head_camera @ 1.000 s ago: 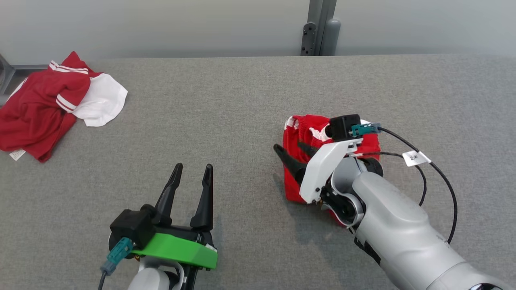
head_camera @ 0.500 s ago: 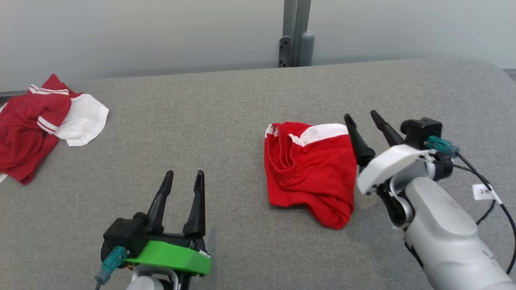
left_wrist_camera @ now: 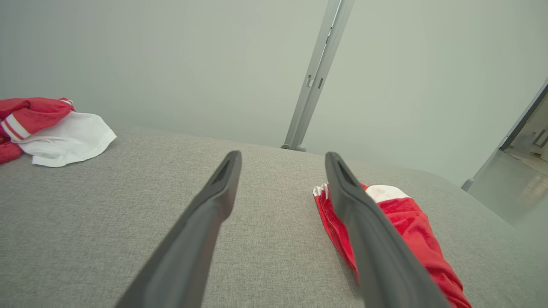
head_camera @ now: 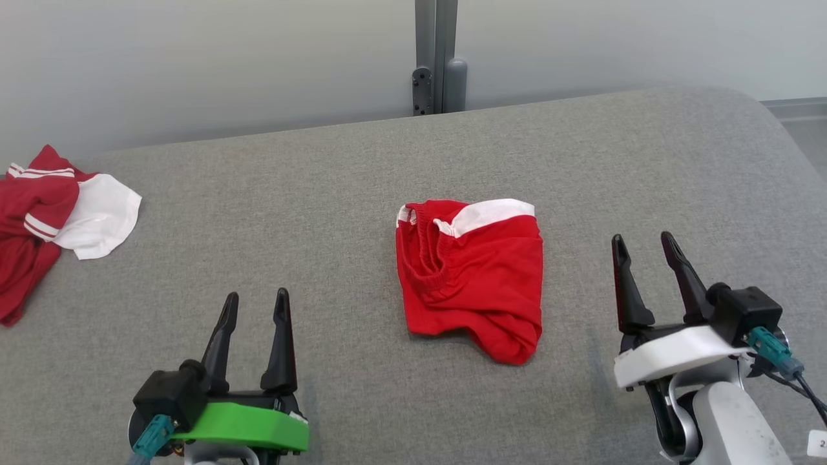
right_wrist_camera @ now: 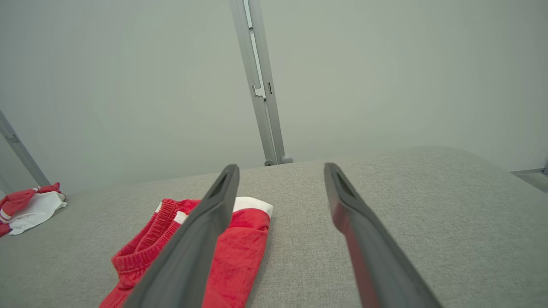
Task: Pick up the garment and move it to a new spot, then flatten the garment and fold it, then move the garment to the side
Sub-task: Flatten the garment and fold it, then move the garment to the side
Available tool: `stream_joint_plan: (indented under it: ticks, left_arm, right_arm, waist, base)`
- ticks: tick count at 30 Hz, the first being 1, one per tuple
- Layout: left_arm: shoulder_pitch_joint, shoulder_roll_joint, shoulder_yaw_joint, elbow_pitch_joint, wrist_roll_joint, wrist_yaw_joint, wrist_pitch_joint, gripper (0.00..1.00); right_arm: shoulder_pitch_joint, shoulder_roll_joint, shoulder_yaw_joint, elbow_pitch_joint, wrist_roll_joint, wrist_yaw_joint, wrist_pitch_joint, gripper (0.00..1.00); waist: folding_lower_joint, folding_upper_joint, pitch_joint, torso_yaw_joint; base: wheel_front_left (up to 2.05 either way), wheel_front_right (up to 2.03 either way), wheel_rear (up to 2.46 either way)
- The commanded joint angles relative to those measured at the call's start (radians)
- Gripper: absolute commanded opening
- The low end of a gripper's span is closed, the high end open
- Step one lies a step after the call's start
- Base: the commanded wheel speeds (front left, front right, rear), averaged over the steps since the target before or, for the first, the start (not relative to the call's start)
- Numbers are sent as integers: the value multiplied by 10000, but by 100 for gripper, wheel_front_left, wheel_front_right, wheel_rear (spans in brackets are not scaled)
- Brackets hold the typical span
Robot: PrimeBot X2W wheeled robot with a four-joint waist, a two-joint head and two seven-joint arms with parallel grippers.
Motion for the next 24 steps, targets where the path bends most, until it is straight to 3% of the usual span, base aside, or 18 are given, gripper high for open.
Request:
stream_joint_plan:
  ticks: [1, 9, 24]
  left_arm:
    - [203, 21, 74, -75, 62, 67, 0, 100]
    - [528, 21, 262, -406, 183, 180, 0, 100]
    - [815, 21, 334, -520, 144, 390, 0, 100]
  right_arm:
    - [260, 26, -24, -220, -111, 4, -26, 100]
    - [973, 79, 182, -923, 290, 4, -28, 100]
    - [883, 84, 167, -978, 355, 4, -29, 100]
  waist:
    - [0, 0, 4, -28]
    - [0, 0, -18, -27]
    - [0, 0, -102, 138]
  base:
    - [0, 0, 0]
    - [0, 0, 0]
    - [0, 0, 0]
